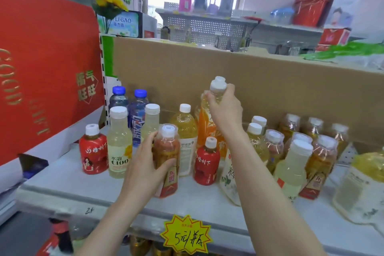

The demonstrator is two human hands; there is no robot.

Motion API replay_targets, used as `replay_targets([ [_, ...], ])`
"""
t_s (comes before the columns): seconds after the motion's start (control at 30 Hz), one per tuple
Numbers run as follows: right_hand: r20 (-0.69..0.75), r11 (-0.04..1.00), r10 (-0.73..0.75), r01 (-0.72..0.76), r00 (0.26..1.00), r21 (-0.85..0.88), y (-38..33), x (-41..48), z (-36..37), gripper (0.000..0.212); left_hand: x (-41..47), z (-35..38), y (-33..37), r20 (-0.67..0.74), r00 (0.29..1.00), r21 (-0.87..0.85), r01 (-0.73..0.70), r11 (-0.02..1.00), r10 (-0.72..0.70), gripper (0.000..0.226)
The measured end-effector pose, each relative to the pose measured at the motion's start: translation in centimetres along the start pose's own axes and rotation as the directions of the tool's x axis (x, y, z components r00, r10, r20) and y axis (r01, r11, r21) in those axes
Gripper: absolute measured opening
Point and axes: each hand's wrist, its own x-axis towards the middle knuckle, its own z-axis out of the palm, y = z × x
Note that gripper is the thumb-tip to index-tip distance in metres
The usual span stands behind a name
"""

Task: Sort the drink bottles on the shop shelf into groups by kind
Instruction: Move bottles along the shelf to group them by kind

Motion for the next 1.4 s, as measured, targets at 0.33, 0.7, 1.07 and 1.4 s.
replay_targets([
  [0.33, 0.184, 0.984, 0.109, -0.079, 0.977, -0.162, 1.3, -2.1, 2.3, 0.048, 0.2, 0.5, -1.1, 0.019, 1.0, -0.024, -0.014, 1.0, 0.014, 0.08],
  [0.7, 0.384, 0.771, -0.03, 0.266, 0.923, -0.579, 1.5, -9.1, 2.2, 0.03, -0.8, 1.1, -2.0, 0.074, 0.997, -0.128, -0.002, 0.992, 0.012, 0.078],
  [1.07, 0.347, 0.964, 0.014, -0.105, 0.938, 0.244, 6.6, -16.3, 3.4, 0.069, -2.6, 0.2, -3.8, 0.163, 0.985, -0.262, 0.107, 0.959, -0.066, 0.078],
  [1.4, 0.199, 0.916, 0.056, -0.129, 0.978, 0.379, 6.7, -18.5, -4.5, 0.059, -6.0, -0.7, 0.3, -0.029, 0.998, -0.39, 0.037, 0.92, -0.052, 0.049],
])
